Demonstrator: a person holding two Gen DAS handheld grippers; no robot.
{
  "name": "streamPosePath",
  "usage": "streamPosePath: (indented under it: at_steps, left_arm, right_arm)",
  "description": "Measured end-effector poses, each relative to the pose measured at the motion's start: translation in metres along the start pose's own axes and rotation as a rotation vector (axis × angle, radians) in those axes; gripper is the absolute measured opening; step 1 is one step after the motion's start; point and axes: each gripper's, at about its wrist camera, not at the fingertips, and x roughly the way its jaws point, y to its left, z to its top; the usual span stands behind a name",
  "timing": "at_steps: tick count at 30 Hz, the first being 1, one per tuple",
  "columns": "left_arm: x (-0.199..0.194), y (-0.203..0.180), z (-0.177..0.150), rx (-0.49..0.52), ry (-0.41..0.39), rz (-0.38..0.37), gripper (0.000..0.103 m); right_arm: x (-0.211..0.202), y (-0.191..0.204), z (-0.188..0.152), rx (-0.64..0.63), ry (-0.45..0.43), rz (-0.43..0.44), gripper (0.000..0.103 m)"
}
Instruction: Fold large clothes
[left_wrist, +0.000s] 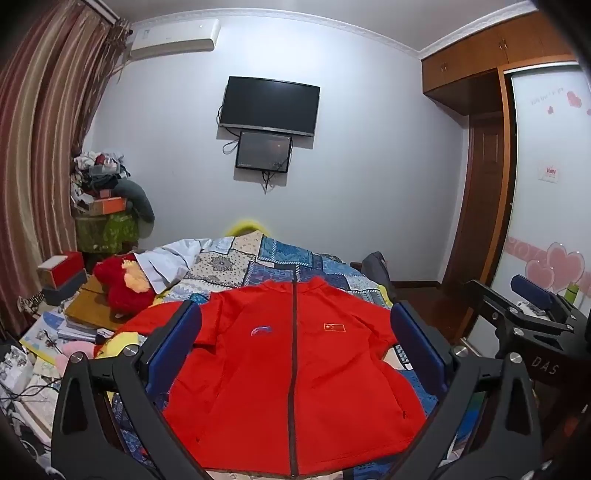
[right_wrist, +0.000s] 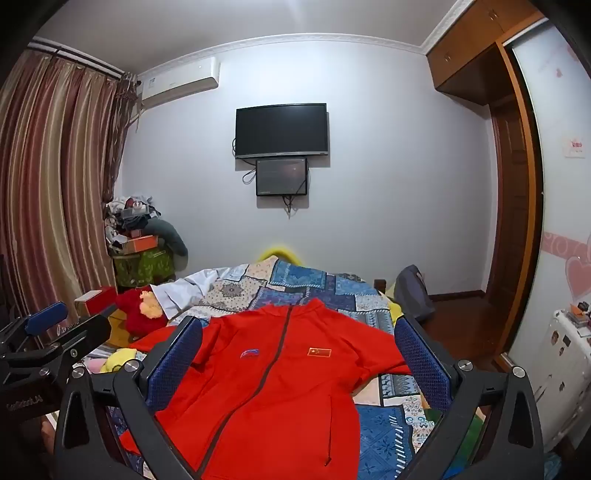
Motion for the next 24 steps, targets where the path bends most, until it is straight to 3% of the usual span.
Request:
streamPosePath:
  at_steps: [6, 24]
  left_arm:
    - [0.011, 0.004, -0.002, -0.030, 0.037, 0.014, 0.103]
    - [0.010, 0.007, 0.002, -0.050, 0.008, 0.034, 0.103]
  right_arm:
    - [0.001, 0.000, 0.000, 0.000, -0.003, 0.003, 0.103]
    - [-0.002, 0.000, 0.000, -0.001, -0.011, 0.007, 0.103]
